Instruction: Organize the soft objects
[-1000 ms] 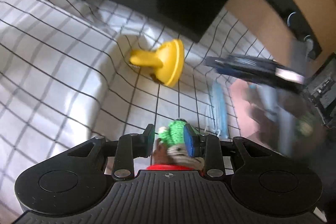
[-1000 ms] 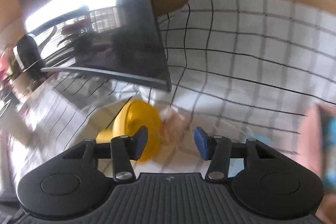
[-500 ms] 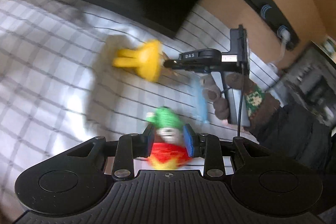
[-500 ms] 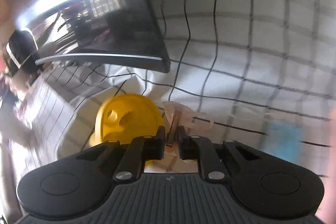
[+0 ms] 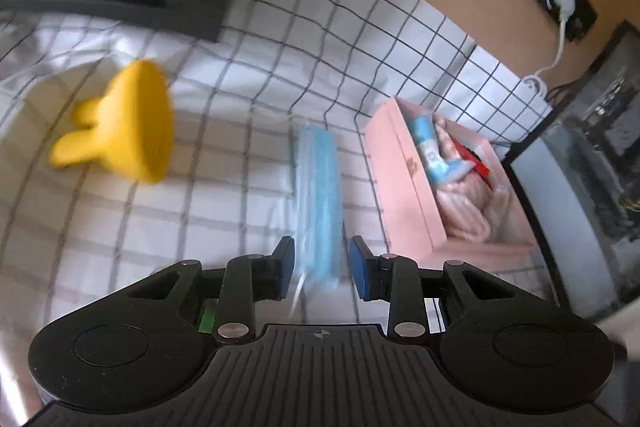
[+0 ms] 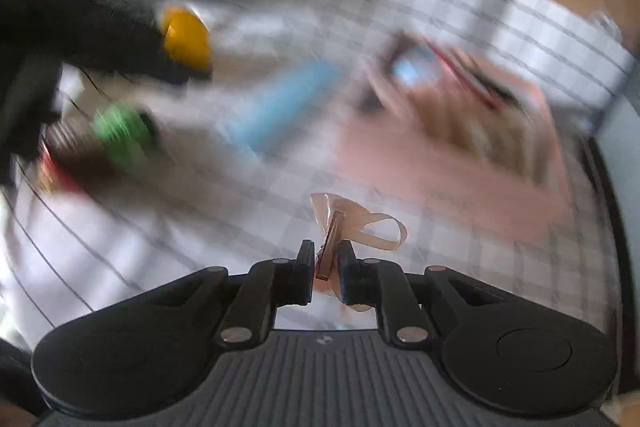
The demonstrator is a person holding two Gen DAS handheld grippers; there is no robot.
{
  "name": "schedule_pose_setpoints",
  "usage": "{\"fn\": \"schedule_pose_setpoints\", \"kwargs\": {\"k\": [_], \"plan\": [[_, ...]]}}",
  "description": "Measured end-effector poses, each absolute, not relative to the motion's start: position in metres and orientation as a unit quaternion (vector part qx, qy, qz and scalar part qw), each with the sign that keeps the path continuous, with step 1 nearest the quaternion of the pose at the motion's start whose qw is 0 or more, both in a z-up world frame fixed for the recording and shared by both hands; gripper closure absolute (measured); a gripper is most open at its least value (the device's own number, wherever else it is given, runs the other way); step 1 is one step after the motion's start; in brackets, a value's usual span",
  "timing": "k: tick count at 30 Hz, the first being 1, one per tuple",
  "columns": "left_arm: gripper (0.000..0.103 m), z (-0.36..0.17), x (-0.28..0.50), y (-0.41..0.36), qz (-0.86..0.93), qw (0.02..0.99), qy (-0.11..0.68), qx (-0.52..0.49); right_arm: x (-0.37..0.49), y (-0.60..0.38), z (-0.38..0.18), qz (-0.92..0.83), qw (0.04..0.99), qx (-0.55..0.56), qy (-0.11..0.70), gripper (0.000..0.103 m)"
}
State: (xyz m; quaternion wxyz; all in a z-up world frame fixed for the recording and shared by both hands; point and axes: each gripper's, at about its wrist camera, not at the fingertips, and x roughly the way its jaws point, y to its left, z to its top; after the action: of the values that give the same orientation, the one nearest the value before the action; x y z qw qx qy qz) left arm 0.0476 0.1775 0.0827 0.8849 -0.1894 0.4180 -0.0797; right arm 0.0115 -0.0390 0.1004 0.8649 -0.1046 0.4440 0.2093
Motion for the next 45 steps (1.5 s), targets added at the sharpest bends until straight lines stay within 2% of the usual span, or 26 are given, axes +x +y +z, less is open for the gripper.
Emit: {"fn": "schedule_pose_setpoints", "kwargs": {"k": [5, 9, 13, 17, 19, 20, 21, 25, 28, 29, 30, 31, 32, 33, 39, 45], "plan": [[0.070, 0.063, 0.108, 0.148, -0.047, 0.890, 0.433, -0.134, -0.014, -0.073, 0.069, 0.160, 0.869, -0.132, 0.450, 0.091], [0.070, 0.037, 0.145, 0.133, -0.028, 0.870, 0.475, -0.127, -0.022, -0.103, 0.067, 0.165, 0.881, -0.099, 0.433, 0.090], [0.069, 0.035, 0.153, 0.117, -0.020, 0.880, 0.466, -0.087, -0.021, -0.126, 0.057, 0.152, 0.887, -0.079, 0.428, 0.090], [0.069, 0.035, 0.156, 0.103, -0.005, 0.885, 0.462, -0.055, -0.016, -0.135, 0.047, 0.152, 0.886, -0.067, 0.432, 0.079], [0.069, 0.035, 0.158, 0.101, 0.001, 0.885, 0.463, -0.050, -0.017, -0.137, 0.044, 0.158, 0.887, -0.066, 0.430, 0.069], [0.069, 0.035, 0.158, 0.100, 0.005, 0.885, 0.463, -0.051, -0.018, -0.137, 0.042, 0.162, 0.886, -0.065, 0.429, 0.060], [0.069, 0.035, 0.158, 0.099, 0.009, 0.885, 0.462, -0.052, -0.019, -0.138, 0.041, 0.163, 0.888, -0.065, 0.425, 0.054], [0.069, 0.034, 0.160, 0.092, 0.014, 0.887, 0.460, -0.039, -0.023, -0.141, 0.039, 0.175, 0.890, -0.064, 0.417, 0.052], [0.069, 0.034, 0.159, 0.093, 0.009, 0.889, 0.457, -0.035, -0.025, -0.144, 0.039, 0.187, 0.888, -0.060, 0.417, 0.052], [0.072, 0.034, 0.158, 0.095, 0.009, 0.889, 0.456, -0.040, -0.025, -0.145, 0.040, 0.190, 0.887, -0.060, 0.417, 0.052], [0.083, 0.034, 0.155, 0.097, 0.006, 0.890, 0.454, -0.046, -0.025, -0.146, 0.040, 0.193, 0.885, -0.060, 0.418, 0.056], [0.084, 0.034, 0.151, 0.101, -0.003, 0.888, 0.456, -0.058, -0.025, -0.146, 0.041, 0.198, 0.883, -0.061, 0.421, 0.061], [0.085, 0.034, 0.145, 0.104, -0.011, 0.887, 0.455, -0.070, -0.025, -0.146, 0.042, 0.201, 0.881, -0.062, 0.423, 0.075], [0.086, 0.034, 0.137, 0.107, -0.020, 0.887, 0.455, -0.077, -0.026, -0.146, 0.043, 0.209, 0.878, -0.066, 0.426, 0.079], [0.088, 0.038, 0.066, 0.112, -0.060, 0.878, 0.470, -0.069, -0.026, -0.148, 0.060, 0.225, 0.881, -0.081, 0.409, 0.081], [0.087, 0.044, 0.031, 0.129, -0.064, 0.862, 0.486, -0.128, -0.016, -0.146, 0.068, 0.219, 0.888, -0.086, 0.396, 0.080]]}}
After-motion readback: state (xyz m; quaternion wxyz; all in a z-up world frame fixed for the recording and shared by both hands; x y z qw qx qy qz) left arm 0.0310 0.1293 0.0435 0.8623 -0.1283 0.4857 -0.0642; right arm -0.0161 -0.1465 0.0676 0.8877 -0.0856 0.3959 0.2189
